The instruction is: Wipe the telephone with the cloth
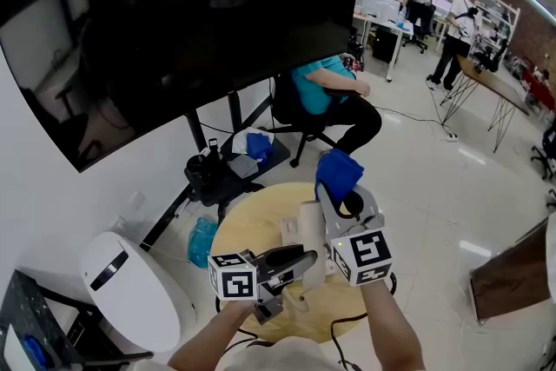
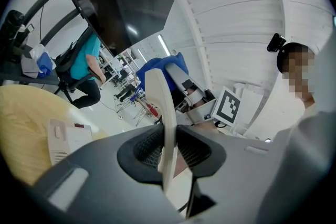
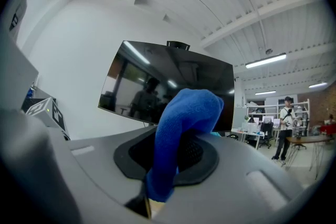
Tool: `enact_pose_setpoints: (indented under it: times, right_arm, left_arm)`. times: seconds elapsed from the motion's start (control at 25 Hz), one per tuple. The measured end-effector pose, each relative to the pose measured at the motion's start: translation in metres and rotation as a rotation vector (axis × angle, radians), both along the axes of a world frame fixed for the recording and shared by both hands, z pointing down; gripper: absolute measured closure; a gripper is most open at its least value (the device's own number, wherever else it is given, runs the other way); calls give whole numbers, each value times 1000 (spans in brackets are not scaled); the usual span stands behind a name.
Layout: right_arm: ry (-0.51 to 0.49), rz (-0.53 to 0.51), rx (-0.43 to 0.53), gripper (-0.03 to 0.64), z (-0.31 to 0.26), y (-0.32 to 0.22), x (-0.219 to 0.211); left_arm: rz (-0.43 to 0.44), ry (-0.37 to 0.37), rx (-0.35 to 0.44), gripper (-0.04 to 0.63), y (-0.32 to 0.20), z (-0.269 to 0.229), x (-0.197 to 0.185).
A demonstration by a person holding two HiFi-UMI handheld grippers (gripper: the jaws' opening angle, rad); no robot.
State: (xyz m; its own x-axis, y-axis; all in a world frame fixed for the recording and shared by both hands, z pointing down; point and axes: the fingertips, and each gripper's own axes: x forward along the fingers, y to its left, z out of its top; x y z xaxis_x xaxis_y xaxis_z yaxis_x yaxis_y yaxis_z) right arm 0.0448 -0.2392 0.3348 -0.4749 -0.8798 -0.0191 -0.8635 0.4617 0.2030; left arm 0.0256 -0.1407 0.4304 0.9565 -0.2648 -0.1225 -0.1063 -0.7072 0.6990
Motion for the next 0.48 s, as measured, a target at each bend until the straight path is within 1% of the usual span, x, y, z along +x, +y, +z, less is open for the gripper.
enact_pose_setpoints:
  times: [0.28,0.48]
  right_arm:
    - [13,-21,23,555,-14,-4,-12]
    - [21,-49,26,555,-16,1,-24]
  left_arm:
    - [-1,-39,8,519,-1,8,1]
    - [15,-63,16,518,2,11,7]
